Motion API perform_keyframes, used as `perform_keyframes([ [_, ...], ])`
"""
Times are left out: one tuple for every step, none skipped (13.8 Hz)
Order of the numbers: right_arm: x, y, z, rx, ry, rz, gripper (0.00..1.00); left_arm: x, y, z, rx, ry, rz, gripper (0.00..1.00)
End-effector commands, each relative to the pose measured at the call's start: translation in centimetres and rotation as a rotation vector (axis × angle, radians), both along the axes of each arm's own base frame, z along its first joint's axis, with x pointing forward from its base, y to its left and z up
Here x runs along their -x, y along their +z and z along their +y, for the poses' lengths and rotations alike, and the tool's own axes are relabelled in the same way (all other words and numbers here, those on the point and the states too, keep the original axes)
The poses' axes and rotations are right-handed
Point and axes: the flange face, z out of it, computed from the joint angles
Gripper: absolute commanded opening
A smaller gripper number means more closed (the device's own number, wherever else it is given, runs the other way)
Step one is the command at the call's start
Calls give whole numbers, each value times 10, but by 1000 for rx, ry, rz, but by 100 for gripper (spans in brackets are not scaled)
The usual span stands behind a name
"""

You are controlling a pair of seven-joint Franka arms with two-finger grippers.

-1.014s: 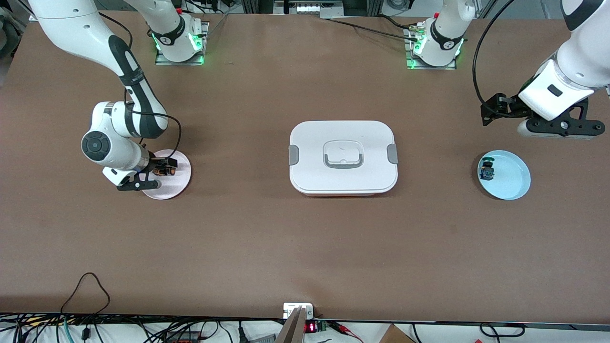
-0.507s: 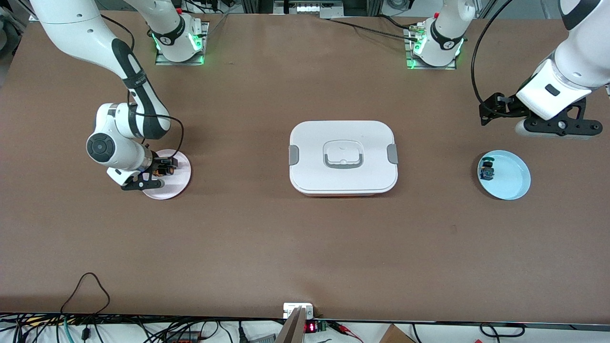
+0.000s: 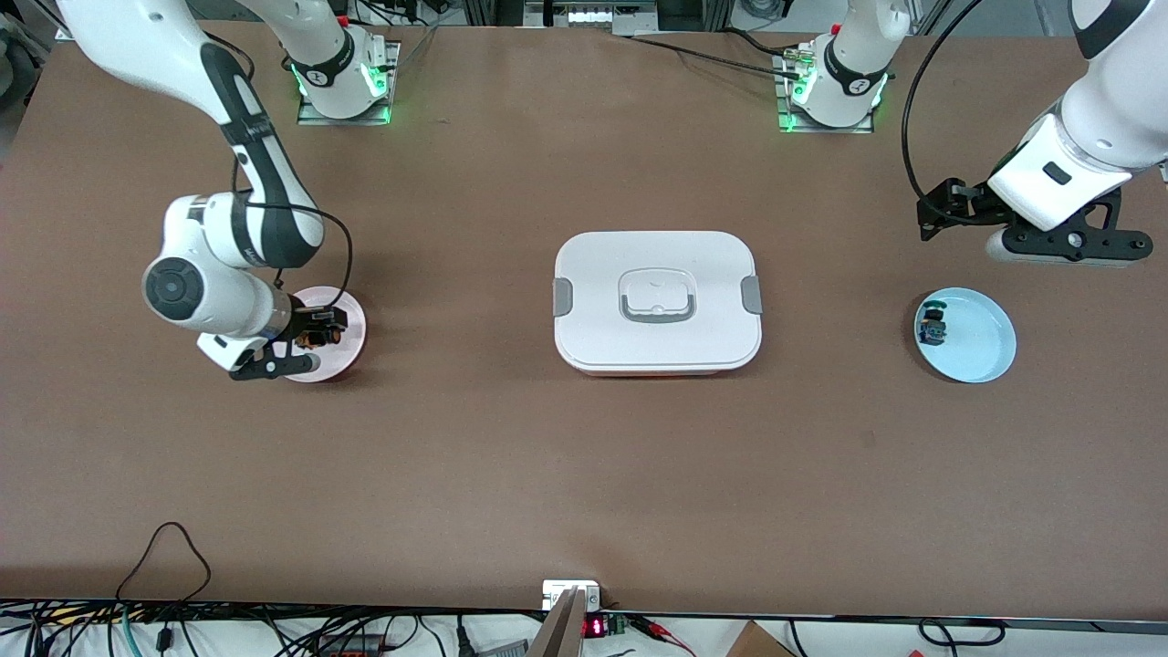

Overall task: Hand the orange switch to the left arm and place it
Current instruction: 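Close the right gripper on the orange switch while the left gripper lowers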

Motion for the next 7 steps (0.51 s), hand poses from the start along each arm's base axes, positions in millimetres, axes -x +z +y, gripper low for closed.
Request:
perform_keyframes([
  [-15, 58, 5, -58, 52, -29, 6, -6, 4, 4, -12, -17, -7, 100],
  [-21, 77, 9, -85, 65, -47, 6, -6, 6, 7, -9, -11, -10, 100],
  [-25, 95, 12, -108, 80, -57, 6, -6, 6, 8, -10, -9, -10, 100],
  [-31, 119, 22, -139, 114, -74, 6, -6, 9, 8, -14, -12, -18, 100],
  [-33, 140, 35, -166, 163, -91, 6, -7, 16, 9, -12, -9, -28, 100],
  [-34, 163, 48, -201, 206, -122, 5, -7, 18, 9, -12, -7, -32, 100],
  [-35, 181, 59, -233, 250, -157, 5, -7, 17, 9, -9, -7, -28, 100],
])
